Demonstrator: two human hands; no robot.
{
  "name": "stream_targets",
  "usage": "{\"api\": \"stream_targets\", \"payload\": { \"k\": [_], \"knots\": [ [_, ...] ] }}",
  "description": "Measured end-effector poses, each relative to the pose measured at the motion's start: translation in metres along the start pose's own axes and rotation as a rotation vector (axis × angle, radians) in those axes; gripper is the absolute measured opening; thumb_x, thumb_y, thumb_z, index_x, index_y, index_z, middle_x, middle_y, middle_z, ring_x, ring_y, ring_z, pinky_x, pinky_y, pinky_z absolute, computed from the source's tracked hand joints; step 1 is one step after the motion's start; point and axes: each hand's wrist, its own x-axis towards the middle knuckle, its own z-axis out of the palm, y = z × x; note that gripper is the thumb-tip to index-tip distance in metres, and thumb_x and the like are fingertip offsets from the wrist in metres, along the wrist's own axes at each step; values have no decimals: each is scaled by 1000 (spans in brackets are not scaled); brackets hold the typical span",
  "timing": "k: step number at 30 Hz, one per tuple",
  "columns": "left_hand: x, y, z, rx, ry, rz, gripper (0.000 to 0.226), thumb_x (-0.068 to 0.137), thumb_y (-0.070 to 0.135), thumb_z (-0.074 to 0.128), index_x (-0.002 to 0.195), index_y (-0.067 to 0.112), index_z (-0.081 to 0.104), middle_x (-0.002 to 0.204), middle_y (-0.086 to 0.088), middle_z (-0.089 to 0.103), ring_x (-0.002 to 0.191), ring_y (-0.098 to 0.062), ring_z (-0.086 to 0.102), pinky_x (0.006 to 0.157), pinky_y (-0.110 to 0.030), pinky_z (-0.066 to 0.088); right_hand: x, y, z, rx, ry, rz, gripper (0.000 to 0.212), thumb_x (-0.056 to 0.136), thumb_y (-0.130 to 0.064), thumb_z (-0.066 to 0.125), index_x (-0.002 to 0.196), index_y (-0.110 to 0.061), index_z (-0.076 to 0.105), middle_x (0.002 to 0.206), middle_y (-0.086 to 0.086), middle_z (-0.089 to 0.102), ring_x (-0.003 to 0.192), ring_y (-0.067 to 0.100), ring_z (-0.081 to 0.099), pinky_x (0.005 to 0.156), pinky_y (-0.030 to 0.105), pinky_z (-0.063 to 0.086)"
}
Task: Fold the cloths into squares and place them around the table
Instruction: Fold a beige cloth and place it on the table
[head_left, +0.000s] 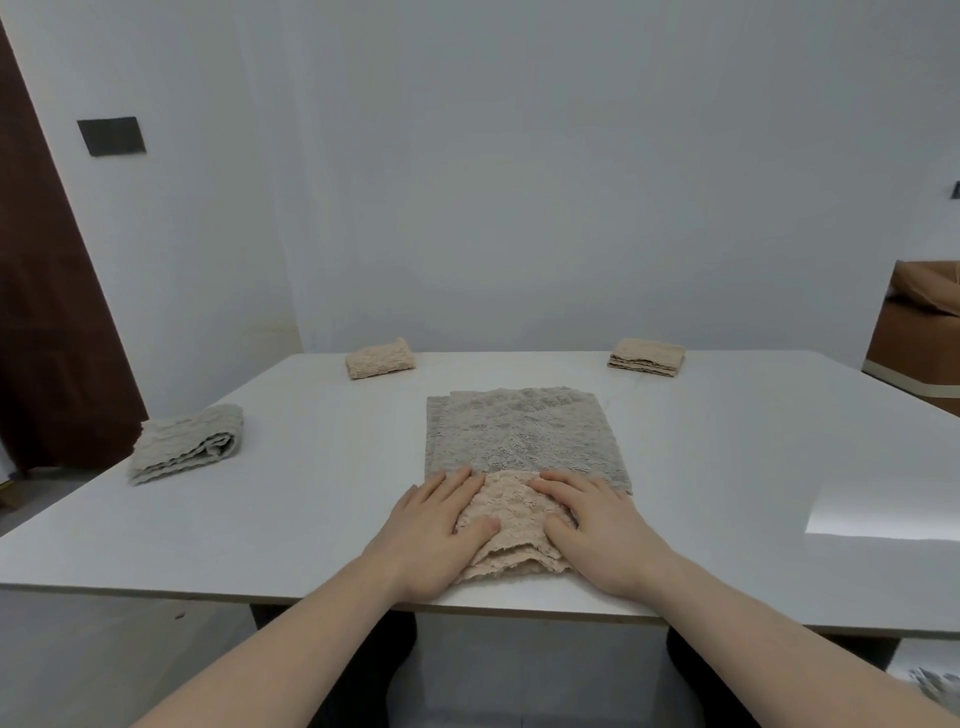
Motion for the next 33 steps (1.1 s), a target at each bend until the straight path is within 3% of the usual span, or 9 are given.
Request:
{"api": "stream_targets", "payload": {
  "k": [3, 6, 9, 13, 21, 24, 28, 33],
  "knots": [
    [-1, 3, -1, 37, -16, -8, 71, 101, 66, 29, 163, 40, 8, 169, 21, -1, 157, -7, -5, 128, -38, 0, -3, 2, -1, 104, 100, 4, 58, 92, -48, 40, 150, -39, 41, 158, -23, 31, 146, 4, 26, 123, 32, 19],
    [-1, 2, 0, 38, -17, -10, 71, 100, 65, 28, 163, 39, 8, 170, 20, -1, 157, -7, -5, 128, -39, 0, -9, -1, -3, 125, 172, -77, 57, 97, -35, 47, 153, -40, 35, 161, -27, 21, 147, -5, 18, 123, 26, 14],
    [-1, 1, 1, 37, -17, -8, 72, 100, 65, 28, 163, 39, 7, 170, 20, -2, 157, -7, -5, 128, -39, 0, -9, -4, -2, 18, 83, -152, 60, 98, -36, 42, 155, -45, 27, 164, -28, 8, 149, -5, 8, 123, 27, 7],
    [-1, 2, 0, 19, -7, -14, 71, 100, 64, 30, 163, 39, 9, 170, 21, 0, 157, -6, -4, 128, -38, 0, -4, -3, 1, -55, -82, -52, 58, 101, -43, 30, 158, -45, 16, 165, -27, 5, 154, 3, -3, 127, 38, 0],
    [-4, 5, 0, 27, 53, -84, 73, 96, 61, 31, 163, 39, 14, 171, 15, 9, 157, -6, 4, 129, -43, 1, -6, -12, 1, -96, -107, 113, 62, 103, -43, 21, 162, -31, 6, 168, -15, 2, 156, 12, -4, 126, 46, -5],
    [-5, 5, 1, 33, 64, -103, 71, 96, 61, 30, 162, 41, 14, 171, 16, 9, 157, -8, 4, 128, -44, 1, -7, -14, 2, -86, -62, 181, 63, 102, -41, 19, 162, -25, 10, 168, -12, 9, 156, 15, 1, 126, 47, -3],
    [-5, 5, 1, 34, 82, -118, 69, 97, 60, 29, 162, 41, 16, 170, 16, 12, 157, -10, 7, 129, -43, 3, -9, -14, 5, -27, 48, 246, 57, 102, -39, 20, 158, -32, 28, 165, -16, 23, 155, 17, 12, 126, 48, 3],
    [-8, 4, 0, -2, 197, -139, 63, 96, 55, 33, 157, 37, 33, 163, 14, 33, 149, -13, 30, 125, -37, 18, -13, -11, -3, 209, 245, 310, 41, 94, -29, 49, 132, -31, 63, 142, -10, 59, 135, 16, 48, 115, 34, 33]
  ]
}}
